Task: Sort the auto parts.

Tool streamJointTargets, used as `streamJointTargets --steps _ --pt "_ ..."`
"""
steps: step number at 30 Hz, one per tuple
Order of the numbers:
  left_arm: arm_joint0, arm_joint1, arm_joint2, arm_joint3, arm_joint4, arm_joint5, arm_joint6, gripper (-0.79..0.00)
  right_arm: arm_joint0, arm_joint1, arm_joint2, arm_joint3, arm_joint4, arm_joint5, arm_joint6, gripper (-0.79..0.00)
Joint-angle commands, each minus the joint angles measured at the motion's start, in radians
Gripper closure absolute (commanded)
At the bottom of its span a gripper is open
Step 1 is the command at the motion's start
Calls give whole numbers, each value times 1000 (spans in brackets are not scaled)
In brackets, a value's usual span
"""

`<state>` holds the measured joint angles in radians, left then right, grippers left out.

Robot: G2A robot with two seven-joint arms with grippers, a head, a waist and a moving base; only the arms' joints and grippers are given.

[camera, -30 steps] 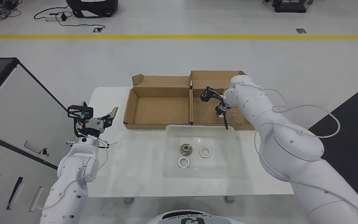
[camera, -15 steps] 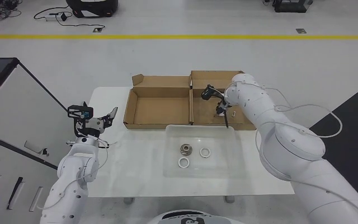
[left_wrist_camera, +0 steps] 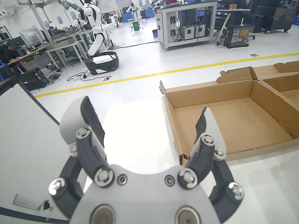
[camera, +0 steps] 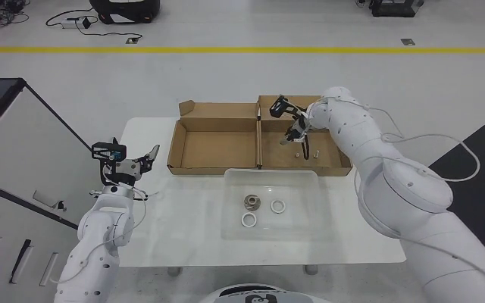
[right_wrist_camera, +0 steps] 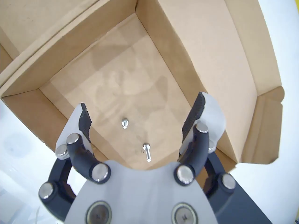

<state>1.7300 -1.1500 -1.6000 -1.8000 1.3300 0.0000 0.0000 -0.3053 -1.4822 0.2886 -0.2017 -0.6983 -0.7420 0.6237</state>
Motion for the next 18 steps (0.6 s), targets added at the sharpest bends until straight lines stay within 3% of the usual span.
streamJointTargets --steps 1,11,18 --pt "0 0 0 0 0 0 0 -785 4 8 8 -6 2 -12 -27 -785" --pt "0 0 0 0 0 0 0 -785 17 60 63 -82 42 -65 -110 -785" --pt "0 0 0 0 0 0 0 -785 1 123 117 -206 68 -69 -118 -785"
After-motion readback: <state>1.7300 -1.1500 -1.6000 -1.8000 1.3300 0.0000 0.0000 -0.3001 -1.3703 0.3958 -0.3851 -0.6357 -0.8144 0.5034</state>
